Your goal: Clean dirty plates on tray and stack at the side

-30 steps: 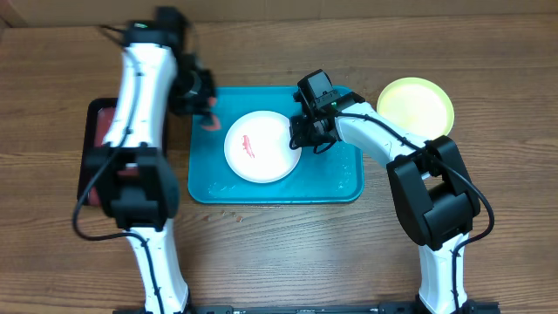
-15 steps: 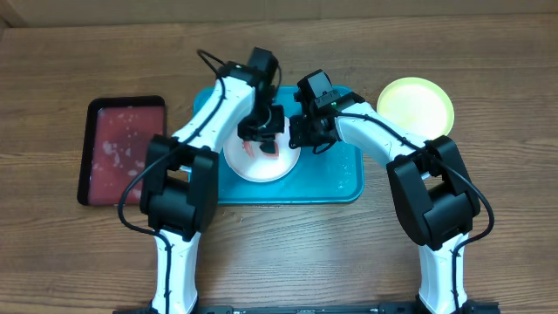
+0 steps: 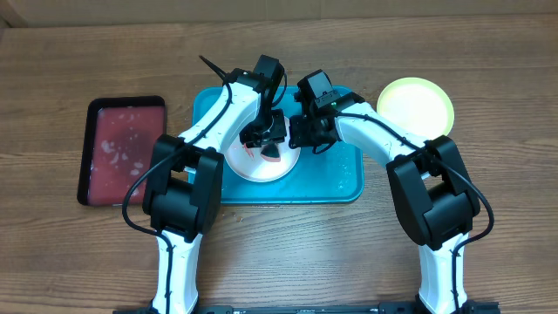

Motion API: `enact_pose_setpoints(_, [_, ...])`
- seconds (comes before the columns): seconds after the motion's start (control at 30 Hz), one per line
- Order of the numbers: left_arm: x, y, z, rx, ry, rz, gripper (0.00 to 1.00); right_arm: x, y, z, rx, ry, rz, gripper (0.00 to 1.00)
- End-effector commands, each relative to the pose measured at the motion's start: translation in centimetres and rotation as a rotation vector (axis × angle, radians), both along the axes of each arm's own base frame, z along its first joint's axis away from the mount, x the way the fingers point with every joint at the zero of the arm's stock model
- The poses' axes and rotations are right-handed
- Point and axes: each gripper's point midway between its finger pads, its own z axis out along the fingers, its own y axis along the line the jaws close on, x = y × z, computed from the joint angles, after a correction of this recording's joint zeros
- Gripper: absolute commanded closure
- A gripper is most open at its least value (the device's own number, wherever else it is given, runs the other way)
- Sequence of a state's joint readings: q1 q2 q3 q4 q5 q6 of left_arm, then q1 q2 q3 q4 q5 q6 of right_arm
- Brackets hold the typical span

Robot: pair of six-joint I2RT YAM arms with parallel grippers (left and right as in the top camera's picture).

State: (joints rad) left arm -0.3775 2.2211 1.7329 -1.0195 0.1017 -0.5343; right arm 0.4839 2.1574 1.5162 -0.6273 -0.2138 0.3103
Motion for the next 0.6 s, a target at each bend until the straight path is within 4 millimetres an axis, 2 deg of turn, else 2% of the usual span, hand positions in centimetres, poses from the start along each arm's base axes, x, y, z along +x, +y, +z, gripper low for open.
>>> enact_pose_setpoints(0.0, [0.69,0.91,0.95,0.009,-0.02,0.022,0.61,-0.91,-0.59,-2.22,-0.028,0.05,-0.006,0.96])
enact_pose_setpoints(0.17, [0.69,1.31,1.67,-0.009,-0.002,0.017,0.7,-0.78,-0.78,-2.27,-0.04,0.043,-0.011,0.96])
enact_pose_setpoints(0.23, [0.57,1.09,1.7,-0.026,0.004,-0.002,0.79,-0.74,-0.85,-2.28,-0.044,0.041,-0.012,0.96])
enact_pose_setpoints(0.33, [0.48,1.05,1.71,-0.029,0.008,-0.004,0.85,-0.73,-0.84,-2.28,-0.043,0.041,-0.012,0.96])
enact_pose_setpoints(0.57, [0.16,0.76,1.74,-0.042,0.021,-0.007,0.84,-0.59,-0.78,-2.23,-0.041,0.035,-0.012,0.96])
